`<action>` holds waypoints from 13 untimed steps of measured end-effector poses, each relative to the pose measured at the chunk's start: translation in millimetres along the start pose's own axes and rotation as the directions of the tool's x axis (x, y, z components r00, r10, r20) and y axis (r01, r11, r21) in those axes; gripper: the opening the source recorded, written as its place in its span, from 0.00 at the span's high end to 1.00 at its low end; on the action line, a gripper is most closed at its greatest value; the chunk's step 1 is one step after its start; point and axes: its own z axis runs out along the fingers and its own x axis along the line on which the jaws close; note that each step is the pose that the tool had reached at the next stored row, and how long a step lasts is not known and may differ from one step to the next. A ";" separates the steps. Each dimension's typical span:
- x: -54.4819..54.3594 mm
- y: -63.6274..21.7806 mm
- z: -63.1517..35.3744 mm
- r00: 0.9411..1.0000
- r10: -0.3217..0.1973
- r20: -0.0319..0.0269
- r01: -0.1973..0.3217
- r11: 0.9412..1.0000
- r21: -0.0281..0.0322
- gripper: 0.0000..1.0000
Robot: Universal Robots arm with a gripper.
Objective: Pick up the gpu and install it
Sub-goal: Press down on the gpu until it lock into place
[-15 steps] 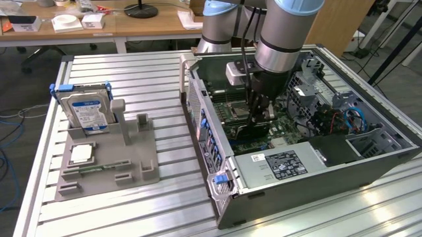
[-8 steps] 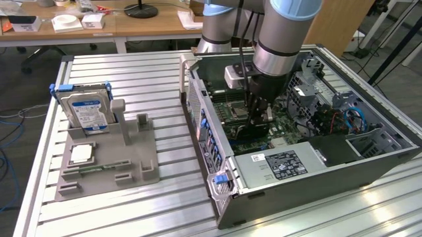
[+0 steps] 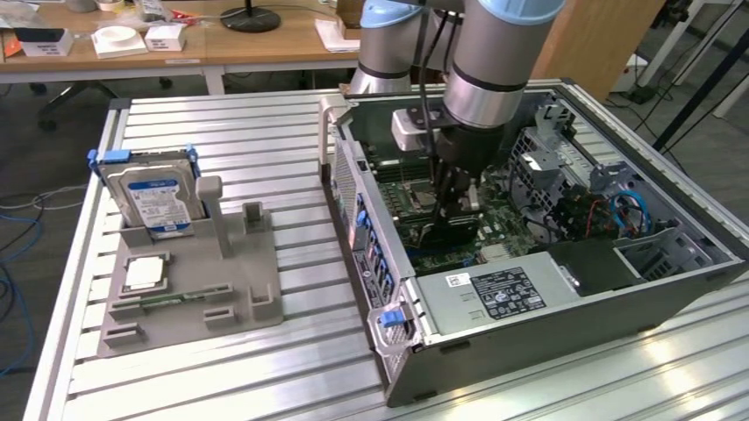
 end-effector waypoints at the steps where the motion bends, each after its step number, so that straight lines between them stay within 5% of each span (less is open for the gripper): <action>1: 0.1 1.4 0.0 1.000 0.003 0.000 -0.003 1.000 0.000 0.89; 4: 0.3 5.1 0.0 1.000 0.014 0.000 -0.014 1.000 -0.002 0.89; 10: 0.7 12.4 -1.6 1.000 0.019 -0.001 -0.019 1.000 -0.025 0.89; 13: 0.7 13.3 -1.7 1.000 0.020 -0.001 -0.020 0.999 -0.026 0.89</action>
